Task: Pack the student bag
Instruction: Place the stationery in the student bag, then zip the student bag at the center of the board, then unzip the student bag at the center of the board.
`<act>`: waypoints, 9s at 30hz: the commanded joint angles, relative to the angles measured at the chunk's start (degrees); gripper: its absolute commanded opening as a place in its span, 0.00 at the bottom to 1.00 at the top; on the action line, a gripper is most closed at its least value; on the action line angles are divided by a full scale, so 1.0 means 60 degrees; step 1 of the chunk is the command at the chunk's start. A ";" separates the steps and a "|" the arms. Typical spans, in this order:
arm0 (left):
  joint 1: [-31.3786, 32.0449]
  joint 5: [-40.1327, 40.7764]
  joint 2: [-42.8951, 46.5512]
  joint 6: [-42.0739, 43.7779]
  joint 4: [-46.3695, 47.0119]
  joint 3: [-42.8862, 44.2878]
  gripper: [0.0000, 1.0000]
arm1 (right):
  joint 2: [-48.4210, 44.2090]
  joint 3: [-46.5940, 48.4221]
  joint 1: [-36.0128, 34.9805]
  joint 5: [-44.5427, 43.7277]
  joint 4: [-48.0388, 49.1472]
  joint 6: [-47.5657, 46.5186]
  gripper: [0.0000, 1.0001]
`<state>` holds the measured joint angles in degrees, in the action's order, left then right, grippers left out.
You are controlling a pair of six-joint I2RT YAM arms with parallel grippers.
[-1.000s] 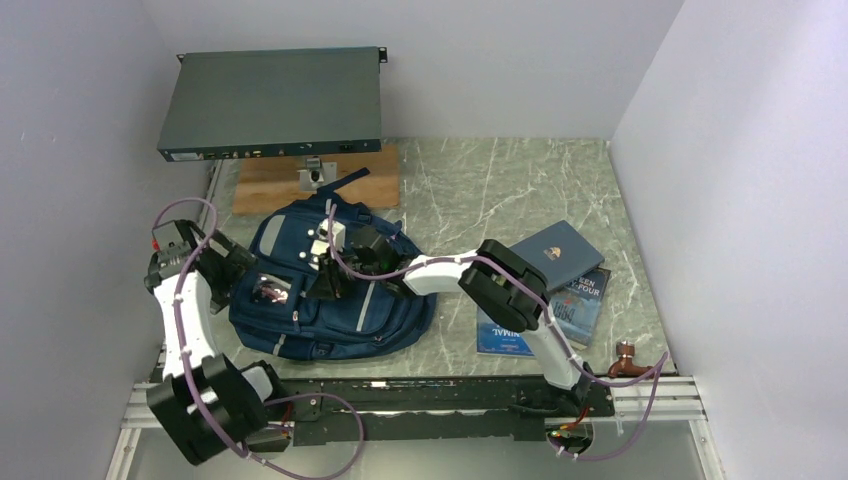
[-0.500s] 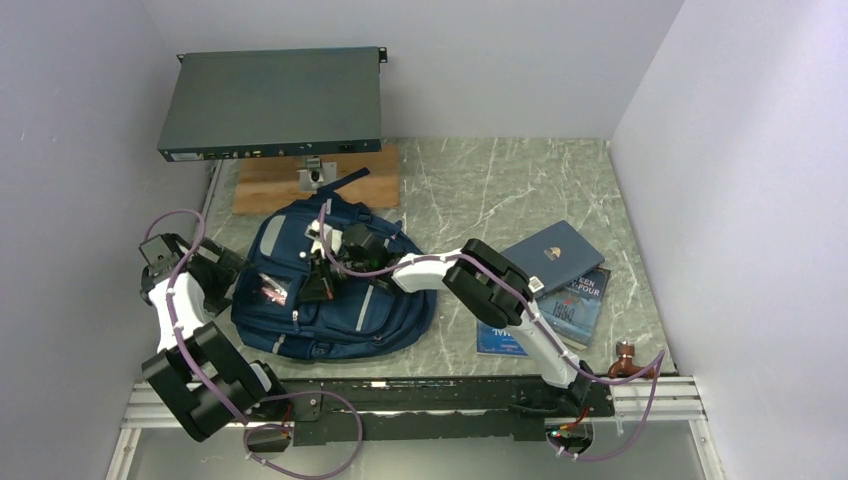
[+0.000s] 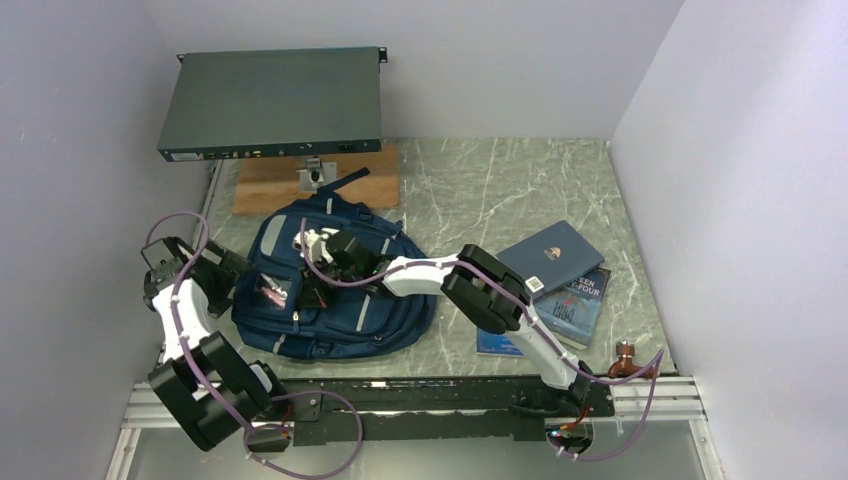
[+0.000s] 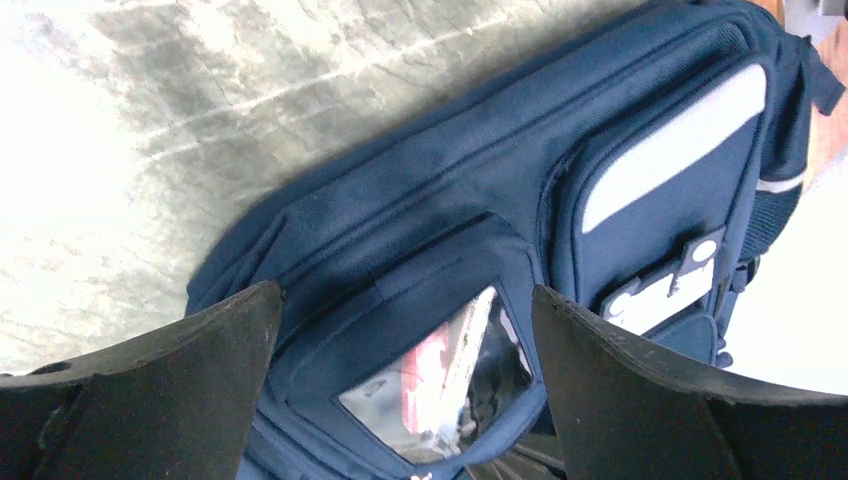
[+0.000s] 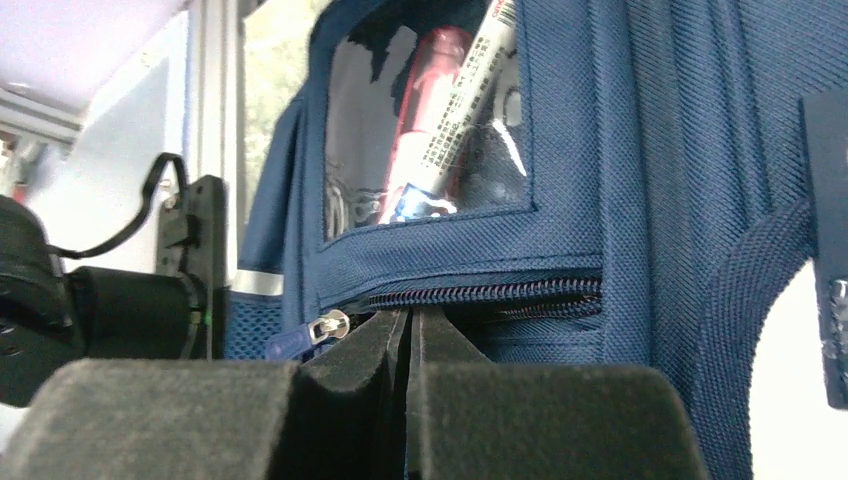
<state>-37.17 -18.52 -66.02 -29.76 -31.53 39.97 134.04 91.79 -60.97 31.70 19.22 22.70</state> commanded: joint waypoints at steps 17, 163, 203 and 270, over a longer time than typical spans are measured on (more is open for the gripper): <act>0.1515 0.0808 0.2535 -0.1288 -0.2183 -0.0335 0.99 | -0.2942 -0.1370 -0.0665 -0.2515 -0.2307 -0.2721 0.28; 0.2327 -0.0222 0.5596 -0.3392 -0.1382 -0.3109 0.21 | -0.2518 -0.1861 0.0381 0.1035 0.0512 -0.0906 0.00; 0.2273 -0.2391 0.4671 -0.3668 -0.0091 -0.3337 0.19 | -0.2107 -0.0578 0.0875 0.0088 0.0272 0.0958 0.00; 1.3783 0.6359 -0.2231 0.0052 -0.0375 0.2492 0.95 | -0.9091 -1.0908 0.2825 -0.1266 0.1188 0.2558 0.25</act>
<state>45.41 16.69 -77.97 -30.57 -35.35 55.96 84.38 27.59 -46.89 25.82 24.88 37.21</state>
